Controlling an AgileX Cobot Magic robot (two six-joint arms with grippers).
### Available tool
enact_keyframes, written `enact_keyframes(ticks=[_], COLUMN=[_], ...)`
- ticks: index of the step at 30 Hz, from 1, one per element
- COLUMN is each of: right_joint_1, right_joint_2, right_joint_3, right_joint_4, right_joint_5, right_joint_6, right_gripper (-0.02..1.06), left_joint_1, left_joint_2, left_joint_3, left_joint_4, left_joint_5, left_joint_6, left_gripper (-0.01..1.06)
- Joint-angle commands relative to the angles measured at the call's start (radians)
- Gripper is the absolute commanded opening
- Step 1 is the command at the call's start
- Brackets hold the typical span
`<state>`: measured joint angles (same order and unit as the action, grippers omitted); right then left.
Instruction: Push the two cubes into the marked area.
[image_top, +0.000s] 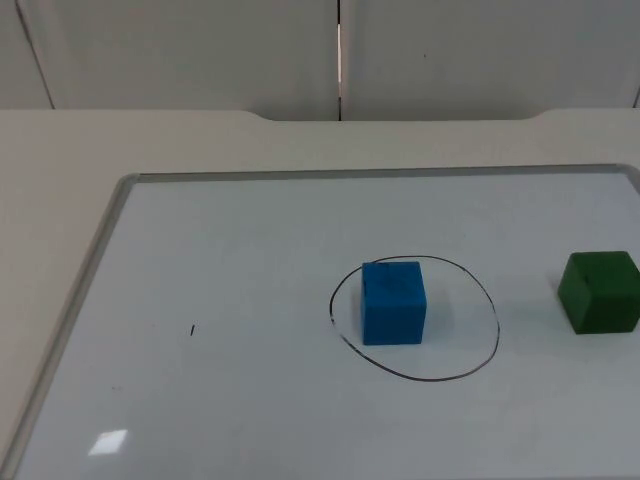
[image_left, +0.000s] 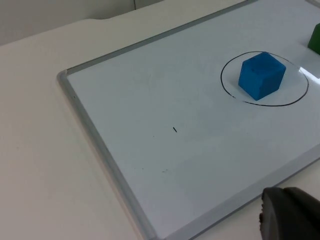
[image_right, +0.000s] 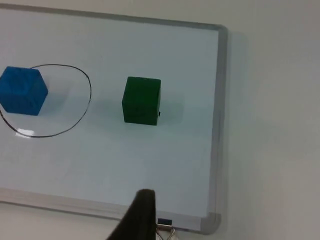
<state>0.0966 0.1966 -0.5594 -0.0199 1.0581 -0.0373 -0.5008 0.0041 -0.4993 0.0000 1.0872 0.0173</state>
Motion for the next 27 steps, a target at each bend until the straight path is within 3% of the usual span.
enact_keyframes(ticks=[1,3,4,9,10,15,19,27], right_joint_1=[-0.006,-0.006,-0.006,-0.006,-0.006,-0.006,-0.006,-0.006], right_joint_2=[0.088,0.172,0.172,0.392,0.392,0.594,0.730,1.050], right_joint_3=[-0.028,-0.042,-0.042,-0.090,-0.090,-0.171,-0.215,-0.345], right_joint_4=[-0.001,-0.001,-0.001,-0.001,-0.001,-0.001,-0.001,0.003], right_joint_5=[-0.040,-0.069,-0.069,-0.168,-0.168,-0.218,-0.270,-0.303], right_joint_6=[0.018,0.037,0.037,0.073,0.073,0.086,0.088,0.090], right_gripper=[0.84,0.72,0.72,0.36,0.36,0.10,0.00,0.00], left_joint_1=[0.004,0.004,0.004,0.004,0.004,0.004,0.004,0.004], left_joint_2=[-0.004,-0.004,-0.004,-0.004,-0.004,-0.004,-0.004,-0.004], left_joint_3=[0.005,0.005,0.005,0.005,0.005,0.005,0.005,0.005], left_joint_4=[0.008,0.008,0.008,0.008,0.008,0.008,0.008,0.008], left_joint_5=[-0.012,-0.012,-0.012,-0.012,-0.012,-0.012,-0.012,-0.012], left_joint_6=[0.000,0.000,0.000,0.000,0.000,0.000,0.000,0.000], left_gripper=[0.00,0.00,0.00,0.00,0.00,0.00,0.00,0.00])
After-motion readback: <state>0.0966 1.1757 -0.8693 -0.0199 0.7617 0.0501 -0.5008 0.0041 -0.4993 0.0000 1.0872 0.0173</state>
